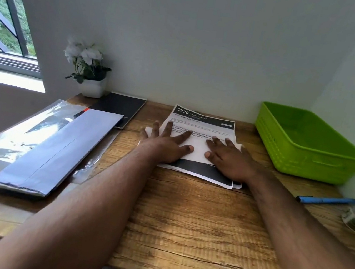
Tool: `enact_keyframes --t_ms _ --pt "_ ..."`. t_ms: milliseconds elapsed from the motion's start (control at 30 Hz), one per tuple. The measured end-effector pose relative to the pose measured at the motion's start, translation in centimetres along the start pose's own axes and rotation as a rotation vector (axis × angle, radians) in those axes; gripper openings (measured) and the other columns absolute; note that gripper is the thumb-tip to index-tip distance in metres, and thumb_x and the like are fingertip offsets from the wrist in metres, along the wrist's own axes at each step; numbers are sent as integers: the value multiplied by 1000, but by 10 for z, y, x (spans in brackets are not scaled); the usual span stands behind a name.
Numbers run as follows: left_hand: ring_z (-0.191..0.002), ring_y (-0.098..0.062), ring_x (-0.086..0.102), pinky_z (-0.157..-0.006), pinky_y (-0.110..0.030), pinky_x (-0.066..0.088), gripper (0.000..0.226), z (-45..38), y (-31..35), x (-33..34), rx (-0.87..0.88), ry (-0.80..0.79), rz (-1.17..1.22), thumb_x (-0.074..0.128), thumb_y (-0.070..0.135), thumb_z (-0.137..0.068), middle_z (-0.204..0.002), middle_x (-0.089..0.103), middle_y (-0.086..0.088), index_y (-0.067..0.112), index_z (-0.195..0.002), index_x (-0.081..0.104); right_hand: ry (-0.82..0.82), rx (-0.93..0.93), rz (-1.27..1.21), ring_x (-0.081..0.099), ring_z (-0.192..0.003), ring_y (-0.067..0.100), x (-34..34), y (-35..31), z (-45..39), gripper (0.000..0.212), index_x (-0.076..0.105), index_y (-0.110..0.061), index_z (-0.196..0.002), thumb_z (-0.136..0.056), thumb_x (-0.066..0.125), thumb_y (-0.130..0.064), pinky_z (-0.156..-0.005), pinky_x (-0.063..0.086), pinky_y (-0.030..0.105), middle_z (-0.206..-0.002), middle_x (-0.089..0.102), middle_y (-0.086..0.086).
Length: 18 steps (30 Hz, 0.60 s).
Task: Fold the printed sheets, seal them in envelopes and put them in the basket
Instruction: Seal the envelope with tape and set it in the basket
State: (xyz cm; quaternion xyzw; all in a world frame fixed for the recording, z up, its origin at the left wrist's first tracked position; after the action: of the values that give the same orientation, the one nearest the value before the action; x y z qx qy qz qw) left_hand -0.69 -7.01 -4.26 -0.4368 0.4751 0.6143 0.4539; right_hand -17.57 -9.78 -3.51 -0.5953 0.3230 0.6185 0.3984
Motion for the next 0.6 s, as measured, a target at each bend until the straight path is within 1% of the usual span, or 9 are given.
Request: enact_keyframes --t_ms 67,133,200,233,300,367,467,533,600 --pt "-141 -32 -31 -102 -70 -22 53 1 14 -2 73 41 -80 18 65 -95 -158 -24 8 61 -142 -6 -35 4 -4 -1 -148 18 5 1 -1 57 6 -34 -150 -98 16 -54 -116 3 54 -160 -3 -12" --pt "-143 -30 -28 -97 -71 -26 50 4 32 -6 140 113 -162 16 53 -98 -159 -19 10 56 -146 0 -43 3 -17 -1 -148 18 7 1 0 57 5 -34 -150 -98 16 -53 -117 2 54 -160 -3 -12" --pt "-145 -29 -23 -97 -70 -28 51 10 53 -10 215 196 -203 15 48 -99 -161 -11 11 47 -150 7 -21 -3 -74 2 -148 17 5 2 1 56 7 -30 -151 -100 18 -49 -118 2 51 -160 0 -10" --pt "-146 -27 -20 -99 -68 -28 52 13 64 -11 251 229 -206 14 47 -100 -162 -7 10 41 -151 10 16 -7 -152 7 -148 17 0 3 1 54 11 -26 -151 -101 21 -44 -119 4 46 -160 6 -7" --pt "-148 -22 -14 -104 -65 -26 54 17 86 -9 289 248 -205 15 42 -101 -163 -1 6 29 -154 12 100 10 -361 21 -145 18 -13 10 1 49 23 -18 -149 -102 33 -26 -118 14 32 -157 21 2" --pt "-149 -20 -10 -108 -61 -23 56 16 103 -3 299 219 -196 18 36 -101 -163 3 1 20 -155 12 131 9 -410 34 -139 22 -17 13 3 49 34 -12 -145 -97 40 -9 -110 24 25 -152 35 9" --pt "-149 -20 -5 -113 -58 -16 58 8 108 7 267 130 -69 21 33 -100 -163 6 -2 17 -155 9 131 -2 -279 38 -136 26 -11 12 -2 47 36 -11 -144 -96 38 -9 -112 28 33 -150 38 11" --pt "-149 -19 -3 -115 -58 -10 57 7 104 11 241 79 15 18 35 -102 -163 5 1 19 -155 7 128 1 -238 37 -137 26 -5 14 -6 49 33 -12 -145 -97 36 -14 -113 27 42 -151 36 12" --pt "-149 -18 -1 -115 -59 -8 56 8 99 12 217 64 33 15 38 -102 -163 4 5 22 -155 6 125 -7 -202 34 -139 26 -3 14 -7 50 30 -13 -146 -97 36 -15 -114 25 45 -153 32 11"
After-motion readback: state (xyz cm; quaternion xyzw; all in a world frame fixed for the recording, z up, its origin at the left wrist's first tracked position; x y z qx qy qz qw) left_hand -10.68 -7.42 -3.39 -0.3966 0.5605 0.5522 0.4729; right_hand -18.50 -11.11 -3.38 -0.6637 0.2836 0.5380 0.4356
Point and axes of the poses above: each hand's wrist, its own z-axis away from the middle knuckle, its own x-axis out of the palm, y = z × x, the point moved 8 cm from there along -z, towards the middle knuckle
